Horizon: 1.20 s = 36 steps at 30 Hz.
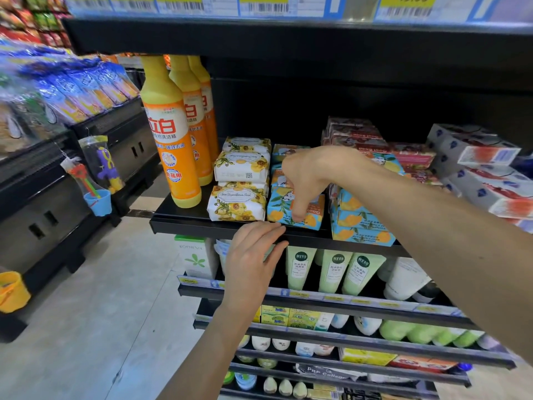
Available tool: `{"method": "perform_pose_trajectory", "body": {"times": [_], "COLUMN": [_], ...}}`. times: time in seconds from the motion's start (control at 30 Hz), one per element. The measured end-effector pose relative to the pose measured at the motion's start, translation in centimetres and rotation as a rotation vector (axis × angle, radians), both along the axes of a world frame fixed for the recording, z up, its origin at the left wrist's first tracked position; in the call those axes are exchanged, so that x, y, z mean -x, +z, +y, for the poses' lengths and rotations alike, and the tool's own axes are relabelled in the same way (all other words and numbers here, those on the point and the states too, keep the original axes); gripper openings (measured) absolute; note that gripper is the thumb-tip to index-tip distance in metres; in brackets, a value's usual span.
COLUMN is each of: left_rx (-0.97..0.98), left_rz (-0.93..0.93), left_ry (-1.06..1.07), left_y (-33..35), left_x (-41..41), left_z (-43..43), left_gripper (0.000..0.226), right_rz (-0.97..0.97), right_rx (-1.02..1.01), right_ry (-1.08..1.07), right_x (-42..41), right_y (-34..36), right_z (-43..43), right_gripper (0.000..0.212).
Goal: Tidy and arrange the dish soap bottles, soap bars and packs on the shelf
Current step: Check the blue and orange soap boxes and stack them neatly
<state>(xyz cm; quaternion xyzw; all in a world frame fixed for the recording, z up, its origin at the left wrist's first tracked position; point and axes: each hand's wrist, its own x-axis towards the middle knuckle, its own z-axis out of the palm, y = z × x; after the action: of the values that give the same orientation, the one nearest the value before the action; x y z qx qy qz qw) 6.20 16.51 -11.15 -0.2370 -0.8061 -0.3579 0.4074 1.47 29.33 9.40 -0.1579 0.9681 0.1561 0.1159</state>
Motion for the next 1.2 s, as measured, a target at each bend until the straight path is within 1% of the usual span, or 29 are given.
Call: {"method": "perform_pose_trajectory", "body": {"times": [0.1, 0.2, 0.23, 0.27, 0.3, 0.37, 0.43, 0.53, 0.57, 0.6, 0.7, 0.77, 0.83, 0.87, 0.93, 1.0, 1.03, 1.13, 1.2], "left_rx": [0.003, -0.002, -0.01, -0.022, -0.051, -0.189, -0.415, -0.808, -0.896, -0.929, -0.879, -0.89, -0.914, -0.921, -0.906, -0.895, -0.89, -0.841, -0.832], "left_rz": [0.015, -0.016, -0.047, -0.091, -0.152, -0.332, -0.525, -0.702, -0.762, -0.803, -0.862, -0.887, -0.914, -0.926, -0.939, -0.949, -0.954, -0.968, -0.985], "left_ry": [0.001, -0.012, -0.021, -0.034, -0.054, -0.112, -0.224, -0.46, -0.523, -0.558, -0.538, -0.505, -0.488, -0.485, -0.493, -0.498, -0.496, -0.508, -0.521], "left_y": [0.0, 0.1, 0.3, 0.8, 1.4, 3.1, 4.8, 7.1, 7.7, 8.2, 9.1, 9.1, 8.9, 8.7, 8.3, 8.0, 8.0, 7.8, 7.6], "left_x": [0.0, -0.1, -0.3, -0.7, -1.2, -2.6, -3.8, -5.3, -5.8, -6.4, -7.9, -8.3, -8.7, -8.9, -9.1, -9.4, -9.5, -9.6, -9.8], "left_z": [0.0, 0.1, 0.0, 0.0, -0.1, -0.6, -1.3, -2.3, -2.5, -2.6, -2.3, -2.1, -1.9, -1.8, -1.7, -1.4, -1.2, -0.6, -0.1], "left_gripper": [0.028, 0.027, 0.026, 0.027, 0.028, 0.032, 0.036, 0.037, 0.04, 0.043, 0.05, 0.046, 0.045, 0.047, 0.048, 0.05, 0.051, 0.046, 0.048], "right_rz": [0.02, 0.108, 0.137, 0.155, 0.176, 0.231, 0.291, 0.349, 0.352, 0.345, 0.341, 0.35, 0.347, 0.347, 0.346, 0.292, 0.249, 0.167, 0.162], "right_rx": [0.067, 0.183, 0.228, 0.268, 0.31, 0.434, 0.57, 0.713, 0.745, 0.775, 0.881, 0.986, 1.138, 1.227, 1.443, 1.696, 1.788, 1.905, 1.987], "right_ry": [0.004, 0.002, -0.003, 0.005, 0.023, 0.066, 0.106, 0.15, 0.158, 0.161, 0.175, 0.164, 0.109, 0.061, -0.111, -0.315, -0.384, -0.471, -0.525], "right_x": [-0.6, -1.3, -1.8, -2.4, -3.1, -5.1, -7.3, -10.1, -11.0, -11.7, -13.2, -14.0, -15.1, -15.8, -17.2, -18.1, -18.4, -18.6, -18.7], "right_y": [0.4, 1.7, 2.2, 2.6, 2.9, 2.9, 2.1, 0.0, -0.9, -1.9, -4.8, -6.4, -7.7, -8.4, -9.7, -10.7, -11.2, -11.8, -11.9], "right_z": [0.3, 1.0, 1.3, 1.6, 1.9, 2.3, 2.7, 3.3, 3.5, 3.6, 3.9, 4.1, 4.4, 4.5, 4.4, 4.3, 4.3, 4.7, 5.0], "right_gripper": [0.051, 0.038, 0.044, 0.056, 0.064, 0.066, 0.068, 0.065, 0.065, 0.065, 0.066, 0.066, 0.07, 0.072, 0.075, 0.075, 0.073, 0.055, 0.052]}}
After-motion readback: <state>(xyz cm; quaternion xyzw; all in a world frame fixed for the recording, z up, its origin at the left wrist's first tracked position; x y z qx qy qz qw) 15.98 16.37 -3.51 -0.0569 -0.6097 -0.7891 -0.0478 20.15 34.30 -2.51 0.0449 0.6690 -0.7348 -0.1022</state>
